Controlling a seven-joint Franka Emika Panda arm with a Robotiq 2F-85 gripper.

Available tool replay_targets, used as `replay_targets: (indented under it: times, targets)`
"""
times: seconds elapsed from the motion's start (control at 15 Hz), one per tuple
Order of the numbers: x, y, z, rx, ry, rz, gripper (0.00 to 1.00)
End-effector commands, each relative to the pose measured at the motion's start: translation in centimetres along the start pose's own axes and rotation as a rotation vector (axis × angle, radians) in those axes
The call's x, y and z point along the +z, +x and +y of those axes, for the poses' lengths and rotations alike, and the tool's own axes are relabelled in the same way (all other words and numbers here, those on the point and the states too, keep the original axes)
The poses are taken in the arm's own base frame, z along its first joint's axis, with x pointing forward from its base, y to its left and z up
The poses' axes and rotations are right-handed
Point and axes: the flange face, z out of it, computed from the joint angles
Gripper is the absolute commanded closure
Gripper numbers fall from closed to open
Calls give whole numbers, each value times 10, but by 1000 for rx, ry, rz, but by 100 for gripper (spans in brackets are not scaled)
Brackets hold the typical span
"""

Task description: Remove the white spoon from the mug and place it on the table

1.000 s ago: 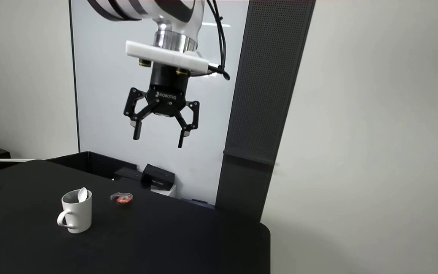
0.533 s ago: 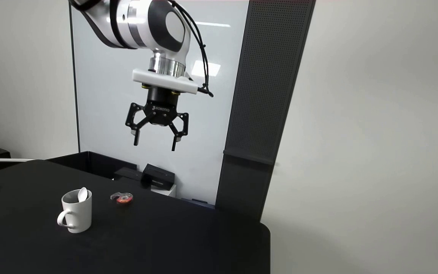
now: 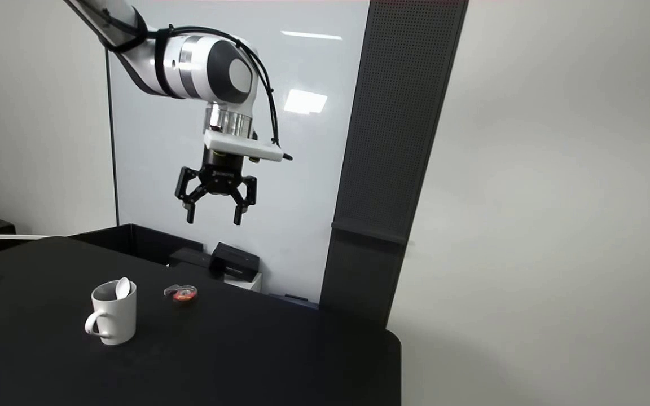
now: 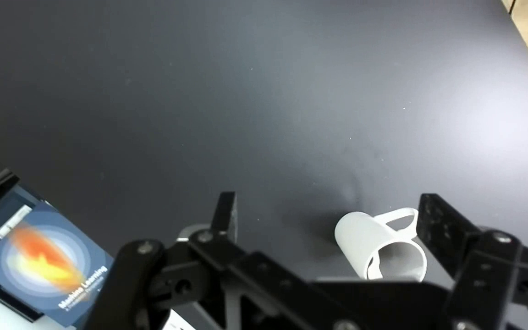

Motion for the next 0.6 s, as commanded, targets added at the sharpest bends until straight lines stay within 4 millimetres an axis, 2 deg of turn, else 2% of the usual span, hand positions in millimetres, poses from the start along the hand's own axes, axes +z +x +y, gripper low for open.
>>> replay_targets:
  times: [0.0,0.2,0.53]
  targets:
    - [11,27,5,-200,-22,19,0]
    - [17,43,-3,-373,-29,46,0]
    - [11,64,-32,-651,-9,126,0]
